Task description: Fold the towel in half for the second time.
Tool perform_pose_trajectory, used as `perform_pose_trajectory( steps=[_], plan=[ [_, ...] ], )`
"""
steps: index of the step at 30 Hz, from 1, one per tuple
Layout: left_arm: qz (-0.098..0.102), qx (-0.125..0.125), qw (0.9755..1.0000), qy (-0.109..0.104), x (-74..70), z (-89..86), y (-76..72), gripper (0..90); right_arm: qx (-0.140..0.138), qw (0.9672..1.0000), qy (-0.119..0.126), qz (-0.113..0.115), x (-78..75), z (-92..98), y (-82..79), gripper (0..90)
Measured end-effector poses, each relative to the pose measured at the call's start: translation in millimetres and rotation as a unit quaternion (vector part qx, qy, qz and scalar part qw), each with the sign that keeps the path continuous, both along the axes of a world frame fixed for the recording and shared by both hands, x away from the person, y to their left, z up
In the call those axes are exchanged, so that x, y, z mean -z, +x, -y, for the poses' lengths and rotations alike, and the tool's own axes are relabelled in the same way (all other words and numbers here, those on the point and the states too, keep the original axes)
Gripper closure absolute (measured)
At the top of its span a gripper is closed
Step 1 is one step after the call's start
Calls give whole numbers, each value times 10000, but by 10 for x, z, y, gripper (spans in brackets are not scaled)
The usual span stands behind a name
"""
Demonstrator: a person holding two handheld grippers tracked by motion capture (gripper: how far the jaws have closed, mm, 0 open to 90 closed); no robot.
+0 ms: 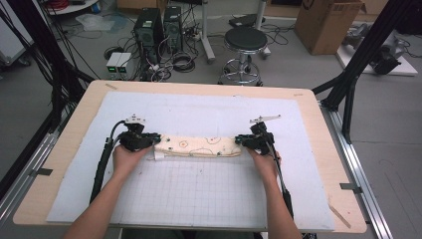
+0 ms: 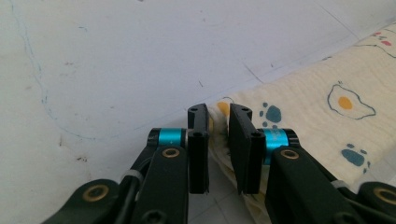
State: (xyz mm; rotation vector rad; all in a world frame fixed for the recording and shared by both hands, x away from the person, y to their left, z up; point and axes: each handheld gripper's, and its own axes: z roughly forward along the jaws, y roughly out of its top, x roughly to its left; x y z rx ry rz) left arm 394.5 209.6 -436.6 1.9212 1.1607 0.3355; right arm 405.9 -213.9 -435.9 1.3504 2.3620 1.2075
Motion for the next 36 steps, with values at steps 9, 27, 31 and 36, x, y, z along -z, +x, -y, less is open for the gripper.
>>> perform_pose_trajectory(
  steps=[9, 27, 31, 36],
  plan=[
    [84, 59, 9999, -47, -60, -53, -25, 722, 65, 9999, 102, 62, -51, 31, -24, 682],
    [317, 314, 9988, -177, -251, -100, -160, 615, -137, 9991, 280, 282, -242, 48, -166, 443],
    [369, 356, 9985, -180, -289, -116, -190, 588, -101, 9985, 364, 406, -295, 68, -201, 384],
    [456, 424, 9978, -206, -323, -121, -228, 559, -84, 9981, 426, 427, -336, 89, -238, 315]
  ],
)
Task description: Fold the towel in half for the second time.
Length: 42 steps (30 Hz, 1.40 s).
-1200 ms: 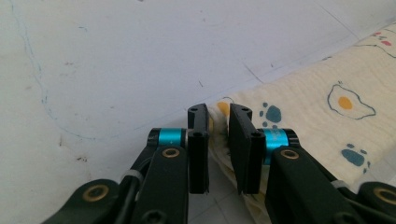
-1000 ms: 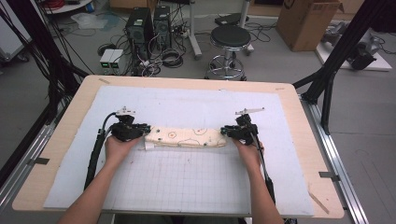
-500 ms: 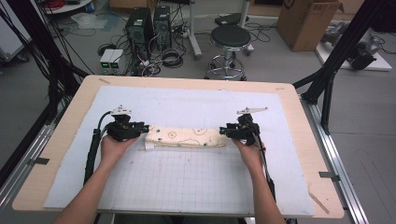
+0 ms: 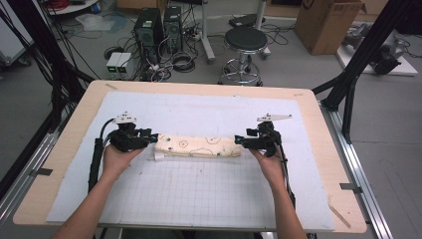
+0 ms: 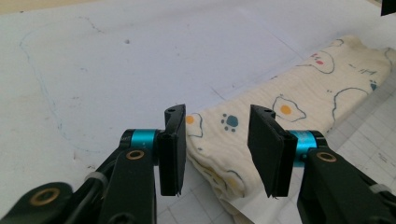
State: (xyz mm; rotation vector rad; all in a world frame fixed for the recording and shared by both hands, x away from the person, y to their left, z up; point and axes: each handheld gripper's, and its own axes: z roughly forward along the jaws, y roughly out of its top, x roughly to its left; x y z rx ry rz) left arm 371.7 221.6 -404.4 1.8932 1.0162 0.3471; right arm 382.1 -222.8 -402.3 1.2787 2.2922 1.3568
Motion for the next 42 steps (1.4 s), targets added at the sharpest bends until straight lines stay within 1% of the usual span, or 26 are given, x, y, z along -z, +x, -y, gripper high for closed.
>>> perform_pose_trajectory(
  steps=[1, 3, 5, 8, 9, 10, 11, 14, 18, 20, 24, 27, 29, 30, 32, 33, 35, 36, 37, 39, 40, 42],
  plan=[
    [-10, 25, 10000, 9, -8, -2, -9, 547, 5, 10000, 8, 20, -5, 4, -4, 307],
    [1, 49, 10000, -39, -13, 0, -24, 519, 0, 10000, 9, 19, -20, 3, -24, 279],
    [5, 72, 10000, -66, -20, 3, -43, 477, -30, 10000, -19, 74, -36, -5, -42, 246],
    [31, 130, 9999, -74, -39, 4, -82, 446, -56, 9999, -62, 115, -67, -28, -82, 208],
    [9, 167, 9998, -49, -46, 2, -96, 430, -86, 9999, -72, 128, -75, -33, -94, 194],
    [48, 165, 9998, -43, -49, 4, -108, 422, -84, 9998, -81, 130, -82, -39, -104, 184],
    [66, 178, 9998, -24, -52, 1, -118, 417, -99, 9998, -87, 170, -86, -40, -108, 177],
    [77, 174, 9998, -65, -54, -15, -145, 386, -110, 9998, -49, 127, -102, -44, -135, 154],
    [75, 177, 9998, -64, -53, -42, -187, 354, -120, 9997, -53, 229, -114, -38, -181, 147],
    [118, 200, 9997, -48, -62, -60, -208, 346, -117, 9996, -57, 231, -113, -30, -204, 140],
    [181, 163, 9997, -101, -80, -83, -251, 334, -83, 9997, -64, 225, -101, -6, -237, 128],
    [223, 174, 9996, -91, -87, -107, -288, 327, -65, 9996, -38, 268, -100, 12, -270, 126],
    [282, 127, 9995, -88, -84, -131, -311, 327, -51, 9995, -8, 308, -106, 24, -293, 125],
    [289, 94, 9995, -114, -78, -145, -317, 327, -40, 9995, 28, 308, -109, 29, -305, 125],
    [285, 65, 9995, -149, -70, -168, -331, 326, -42, 9995, 27, 307, -115, 39, -325, 125],
    [280, 72, 9995, -128, -69, -183, -339, 325, -48, 9995, 46, 316, -117, 45, -335, 125],
    [277, 63, 9995, -157, -65, -193, -362, 321, -42, 9995, 43, 316, -119, 52, -352, 125],
    [291, 78, 9994, -154, -64, -198, -374, 320, -71, 9993, 28, 368, -118, 60, -354, 124],
    [305, 84, 9994, -149, -62, -203, -390, 319, -45, 9994, 40, 335, -121, 62, -369, 124],
    [317, 85, 9994, -134, -59, -209, -414, 318, -71, 9992, 12, 395, -117, 71, -379, 124],
    [305, 93, 9994, -107, -61, -206, -426, 316, -55, 9994, 11, 353, -117, 73, -396, 124],
    [317, 130, 9994, -73, -70, -198, -449, 311, -60, 9993, -3, 368, -104, 81, -417, 124]
  ],
)
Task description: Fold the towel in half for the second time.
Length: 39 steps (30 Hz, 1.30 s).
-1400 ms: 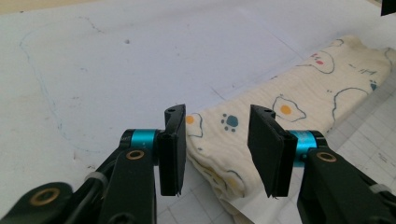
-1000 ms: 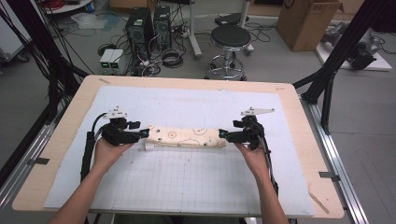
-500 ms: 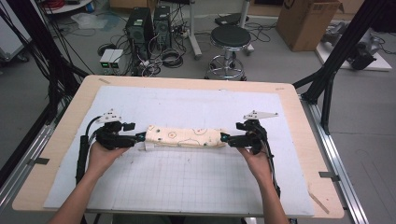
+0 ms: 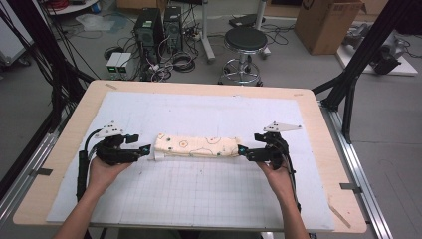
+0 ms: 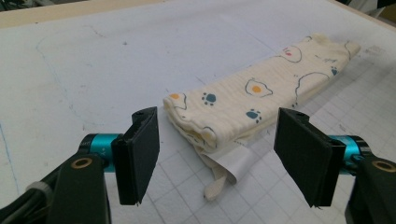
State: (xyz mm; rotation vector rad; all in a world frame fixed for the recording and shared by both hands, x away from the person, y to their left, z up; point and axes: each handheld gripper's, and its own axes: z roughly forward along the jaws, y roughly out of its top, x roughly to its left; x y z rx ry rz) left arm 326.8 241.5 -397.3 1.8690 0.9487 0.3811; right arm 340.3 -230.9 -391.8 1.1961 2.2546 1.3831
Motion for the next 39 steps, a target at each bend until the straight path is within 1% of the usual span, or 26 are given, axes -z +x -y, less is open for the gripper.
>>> perform_pose_trajectory(
  steps=[3, 4, 5, 7, 10, 12, 16, 17, 22, 26, 27, 31, 34, 36, 39],
  plan=[
    [69, 41, 10000, 59, -19, 11, -40, 311, -16, 10000, -27, 14, 35, 22, -32, 124],
    [72, 47, 10000, 48, -21, 9, -52, 311, -8, 10000, -18, -6, 44, 29, -48, 124],
    [91, 49, 9999, 33, -19, 6, -65, 311, -17, 10000, -22, 32, 56, 39, -57, 124],
    [101, 34, 9999, -4, 2, -9, -91, 310, 0, 10000, -27, -13, 71, 56, -85, 124],
    [99, -11, 9999, 12, 55, -33, -115, 308, -3, 10000, -55, 16, 101, 75, -119, 124],
    [90, -46, 9999, 9, 80, -54, -125, 304, 4, 10000, -74, -16, 124, 82, -141, 124],
    [120, -8, 9999, -32, 107, -73, -173, 300, 13, 9999, -128, -27, 165, 90, -180, 124],
    [145, -26, 9999, -29, 122, -73, -193, 300, 7, 9999, -134, -83, 164, 86, -189, 124],
    [142, 7, 9999, 64, 174, -101, -259, 296, -20, 9999, -153, 41, 169, 72, -257, 124],
    [153, 7, 9999, 56, 187, -126, -301, 285, -26, 9999, -153, 36, 201, 84, -314, 124],
    [147, 15, 9999, 69, 191, -130, -314, 285, -35, 9998, -173, 65, 207, 89, -321, 124],
    [171, 22, 9998, 57, 196, -147, -368, 281, 37, 9998, -183, 57, 246, 117, -376, 123],
    [185, 18, 9998, 81, 204, -164, -411, 278, 40, 9998, -182, 33, 263, 146, -412, 123],
    [161, 19, 9998, 95, 217, -171, -439, 273, 75, 9998, -172, 69, 265, 156, -446, 123],
    [177, 8, 9998, 125, 228, -180, -475, 270, 89, 9997, -178, 133, 266, 169, -497, 122]
  ],
)
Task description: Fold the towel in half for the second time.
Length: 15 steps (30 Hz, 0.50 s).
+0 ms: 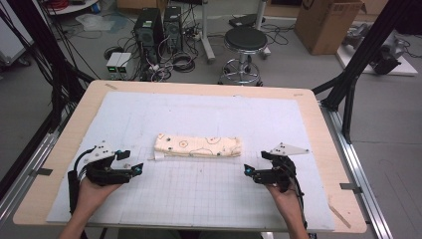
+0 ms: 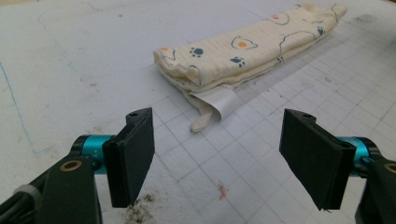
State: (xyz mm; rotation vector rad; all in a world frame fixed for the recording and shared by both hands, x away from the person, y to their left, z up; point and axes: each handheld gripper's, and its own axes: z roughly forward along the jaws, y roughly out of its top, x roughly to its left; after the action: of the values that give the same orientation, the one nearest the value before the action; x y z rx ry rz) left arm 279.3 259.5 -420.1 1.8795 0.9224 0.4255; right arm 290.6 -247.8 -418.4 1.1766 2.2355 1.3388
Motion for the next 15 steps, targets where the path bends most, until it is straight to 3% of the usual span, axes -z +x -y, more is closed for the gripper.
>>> perform_pose_trajectory(
  steps=[9, 15],
  plan=[
    [-51, -15, 9999, 107, 47, -18, -76, 263, -77, 10000, -47, -4, 42, 33, -94, 120],
    [-65, -41, 10000, 37, 45, -36, -122, 261, -86, 9999, -135, 22, 48, 32, -162, 120]
  ],
)
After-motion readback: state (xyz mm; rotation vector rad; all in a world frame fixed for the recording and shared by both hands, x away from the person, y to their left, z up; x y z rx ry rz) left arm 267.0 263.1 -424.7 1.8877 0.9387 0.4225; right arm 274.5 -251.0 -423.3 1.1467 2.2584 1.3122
